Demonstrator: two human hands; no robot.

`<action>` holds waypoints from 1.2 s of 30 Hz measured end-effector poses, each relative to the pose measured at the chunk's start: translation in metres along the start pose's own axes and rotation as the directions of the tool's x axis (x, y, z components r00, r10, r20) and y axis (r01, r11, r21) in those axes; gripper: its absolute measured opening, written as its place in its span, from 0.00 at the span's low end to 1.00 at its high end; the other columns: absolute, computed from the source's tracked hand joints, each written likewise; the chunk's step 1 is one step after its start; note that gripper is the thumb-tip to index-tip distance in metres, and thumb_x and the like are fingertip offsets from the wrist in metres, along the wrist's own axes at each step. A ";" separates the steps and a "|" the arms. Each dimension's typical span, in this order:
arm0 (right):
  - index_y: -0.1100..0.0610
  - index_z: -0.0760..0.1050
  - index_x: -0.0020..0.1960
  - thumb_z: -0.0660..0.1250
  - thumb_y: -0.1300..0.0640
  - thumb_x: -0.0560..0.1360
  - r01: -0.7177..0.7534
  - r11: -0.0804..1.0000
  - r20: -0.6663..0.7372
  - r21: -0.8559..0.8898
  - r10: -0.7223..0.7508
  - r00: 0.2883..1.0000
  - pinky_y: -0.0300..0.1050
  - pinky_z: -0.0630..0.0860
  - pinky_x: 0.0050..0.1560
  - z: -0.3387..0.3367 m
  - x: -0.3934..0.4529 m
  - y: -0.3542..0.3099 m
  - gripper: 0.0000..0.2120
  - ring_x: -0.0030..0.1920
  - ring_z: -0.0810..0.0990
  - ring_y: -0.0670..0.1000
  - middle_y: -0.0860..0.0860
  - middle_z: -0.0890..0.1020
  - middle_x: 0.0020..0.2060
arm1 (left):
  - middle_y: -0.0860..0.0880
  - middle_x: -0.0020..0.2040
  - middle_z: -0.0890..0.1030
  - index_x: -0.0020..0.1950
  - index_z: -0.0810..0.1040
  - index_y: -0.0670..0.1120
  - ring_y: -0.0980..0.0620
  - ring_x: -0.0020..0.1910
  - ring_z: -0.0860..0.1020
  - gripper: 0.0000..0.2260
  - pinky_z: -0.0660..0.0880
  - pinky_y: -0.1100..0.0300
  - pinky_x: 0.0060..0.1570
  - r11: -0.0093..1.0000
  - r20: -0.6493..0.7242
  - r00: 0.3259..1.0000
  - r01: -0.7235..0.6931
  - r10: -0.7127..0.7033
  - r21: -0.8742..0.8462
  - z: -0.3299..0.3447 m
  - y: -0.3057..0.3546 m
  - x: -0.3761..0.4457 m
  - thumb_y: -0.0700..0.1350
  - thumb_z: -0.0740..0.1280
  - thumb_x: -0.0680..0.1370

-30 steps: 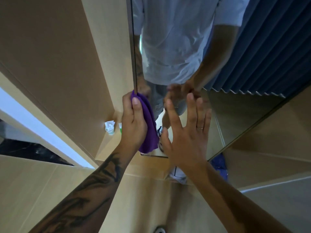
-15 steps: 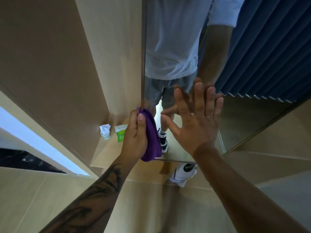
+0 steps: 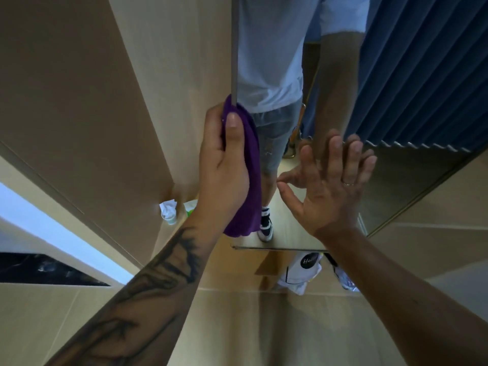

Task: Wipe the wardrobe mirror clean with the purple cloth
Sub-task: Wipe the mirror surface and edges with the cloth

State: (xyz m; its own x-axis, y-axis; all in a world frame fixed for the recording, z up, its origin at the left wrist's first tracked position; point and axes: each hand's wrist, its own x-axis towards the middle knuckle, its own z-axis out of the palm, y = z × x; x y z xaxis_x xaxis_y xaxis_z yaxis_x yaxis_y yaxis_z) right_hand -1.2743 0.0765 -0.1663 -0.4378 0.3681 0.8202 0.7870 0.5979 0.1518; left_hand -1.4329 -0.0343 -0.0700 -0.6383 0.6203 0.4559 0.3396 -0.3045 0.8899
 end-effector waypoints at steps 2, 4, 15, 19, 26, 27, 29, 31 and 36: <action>0.43 0.35 0.83 0.60 0.28 0.78 -0.002 1.000 0.012 -0.001 0.002 1.000 0.65 0.37 0.79 0.001 -0.001 0.000 0.47 0.80 0.28 0.53 0.48 0.28 0.80 | 0.63 0.39 0.73 0.56 0.71 0.51 0.64 0.39 0.72 0.09 0.69 0.71 0.43 1.000 0.010 1.000 -0.010 0.010 0.004 0.002 -0.011 -0.005 0.47 0.52 0.89; 0.43 0.35 0.83 0.61 0.28 0.78 0.003 1.000 -0.017 0.015 -0.003 1.000 0.65 0.37 0.79 0.003 0.000 -0.001 0.47 0.81 0.29 0.53 0.47 0.29 0.80 | 0.63 0.38 0.73 0.54 0.71 0.53 0.64 0.38 0.72 0.11 0.68 0.71 0.42 0.998 0.035 0.998 0.055 -0.056 0.024 0.001 -0.037 -0.026 0.51 0.51 0.88; 0.43 0.37 0.83 0.63 0.30 0.77 -0.014 0.998 -0.081 0.054 0.019 0.997 0.68 0.40 0.78 0.009 0.000 -0.006 0.48 0.81 0.32 0.54 0.47 0.32 0.82 | 0.55 0.44 0.77 0.62 0.73 0.44 0.62 0.43 0.76 0.12 0.71 0.70 0.45 0.998 0.038 0.999 -0.041 0.039 0.055 -0.005 -0.034 -0.020 0.46 0.52 0.88; 0.42 0.35 0.83 0.63 0.30 0.78 -0.019 0.998 -0.064 0.057 0.023 0.998 0.68 0.41 0.78 0.009 0.000 -0.006 0.48 0.81 0.30 0.53 0.46 0.30 0.81 | 0.62 0.41 0.75 0.61 0.72 0.48 0.63 0.40 0.74 0.12 0.69 0.73 0.44 0.998 -0.013 0.999 0.036 -0.035 0.059 0.008 -0.050 -0.036 0.49 0.51 0.88; 0.42 0.34 0.83 0.62 0.30 0.78 -0.023 0.997 -0.055 0.070 0.027 0.998 0.68 0.40 0.78 0.008 0.000 -0.006 0.47 0.81 0.30 0.52 0.46 0.30 0.81 | 0.67 0.39 0.74 0.57 0.70 0.48 0.64 0.40 0.73 0.12 0.68 0.69 0.43 0.964 0.016 0.975 0.218 -0.223 0.150 0.001 -0.105 -0.080 0.52 0.51 0.87; 0.42 0.34 0.83 0.61 0.30 0.79 -0.027 0.997 -0.047 0.073 0.031 0.998 0.68 0.39 0.78 0.008 -0.001 -0.007 0.47 0.81 0.29 0.53 0.46 0.29 0.80 | 0.66 0.40 0.74 0.56 0.70 0.49 0.64 0.40 0.73 0.12 0.68 0.69 0.43 0.967 0.014 0.979 0.200 -0.205 0.156 0.001 -0.096 -0.075 0.52 0.51 0.87; 0.42 0.33 0.82 0.61 0.31 0.79 -0.034 0.996 -0.051 0.085 0.038 0.998 0.68 0.39 0.78 0.008 -0.002 -0.009 0.47 0.80 0.29 0.53 0.46 0.29 0.80 | 0.63 0.42 0.76 0.57 0.71 0.51 0.64 0.42 0.75 0.10 0.69 0.70 0.46 0.986 0.007 0.995 0.098 -0.100 0.138 0.001 -0.071 -0.059 0.50 0.52 0.88; 0.42 0.33 0.82 0.61 0.31 0.79 -0.046 0.995 -0.058 0.093 0.052 0.997 0.68 0.38 0.79 0.008 -0.002 -0.012 0.46 0.80 0.29 0.52 0.45 0.29 0.80 | 0.56 0.48 0.79 0.59 0.73 0.52 0.60 0.48 0.78 0.09 0.72 0.67 0.51 0.996 -0.014 1.000 -0.020 0.021 0.085 0.001 -0.047 -0.041 0.47 0.53 0.88; 0.42 0.32 0.82 0.60 0.32 0.80 -0.085 0.990 -0.048 0.112 0.091 0.995 0.68 0.40 0.78 0.008 -0.004 -0.019 0.46 0.80 0.29 0.52 0.46 0.28 0.80 | 0.52 0.49 0.80 0.60 0.74 0.50 0.59 0.46 0.78 0.11 0.73 0.66 0.49 0.999 -0.006 1.000 0.012 -0.012 0.038 0.003 -0.045 -0.040 0.49 0.53 0.88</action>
State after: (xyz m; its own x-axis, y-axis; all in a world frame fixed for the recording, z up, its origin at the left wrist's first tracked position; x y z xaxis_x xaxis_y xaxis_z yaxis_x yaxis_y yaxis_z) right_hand -1.2910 0.0689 -0.1769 -0.3430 0.3868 0.8560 0.7680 0.6402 0.0185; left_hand -1.4200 -0.0432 -0.1284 -0.6466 0.6193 0.4454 0.3582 -0.2690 0.8940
